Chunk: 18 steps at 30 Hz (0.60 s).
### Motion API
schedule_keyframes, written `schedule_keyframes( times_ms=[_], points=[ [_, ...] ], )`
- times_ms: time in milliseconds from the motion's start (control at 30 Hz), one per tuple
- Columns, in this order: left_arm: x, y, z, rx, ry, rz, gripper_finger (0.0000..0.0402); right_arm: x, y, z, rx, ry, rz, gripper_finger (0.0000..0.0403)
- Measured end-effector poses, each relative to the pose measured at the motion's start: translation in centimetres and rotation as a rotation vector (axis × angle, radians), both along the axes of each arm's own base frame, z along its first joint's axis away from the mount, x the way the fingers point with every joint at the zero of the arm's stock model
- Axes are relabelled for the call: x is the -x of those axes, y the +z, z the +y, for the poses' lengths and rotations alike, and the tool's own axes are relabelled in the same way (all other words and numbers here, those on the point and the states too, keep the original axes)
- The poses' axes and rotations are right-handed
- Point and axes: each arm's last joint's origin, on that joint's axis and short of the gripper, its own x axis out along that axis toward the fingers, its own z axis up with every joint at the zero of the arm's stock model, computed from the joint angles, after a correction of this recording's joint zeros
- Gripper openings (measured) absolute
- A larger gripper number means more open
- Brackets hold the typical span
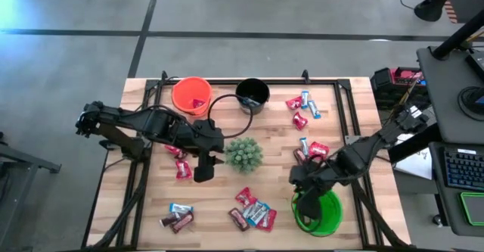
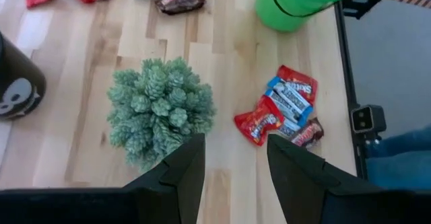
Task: Organize candy in baskets
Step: Put the white chocolate bar into the black bucket
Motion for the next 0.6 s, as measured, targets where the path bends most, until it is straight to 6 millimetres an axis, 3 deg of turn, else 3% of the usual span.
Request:
schedule_keyframes(
  times_ms=[600],
  points=[
    [0.0, 0.0, 0.0, 0.041, 0.031, 0.006, 0.0142, -6.7, -2.8, -0.8, -0.012, 0.121, -0.183, 0.0178]
  ],
)
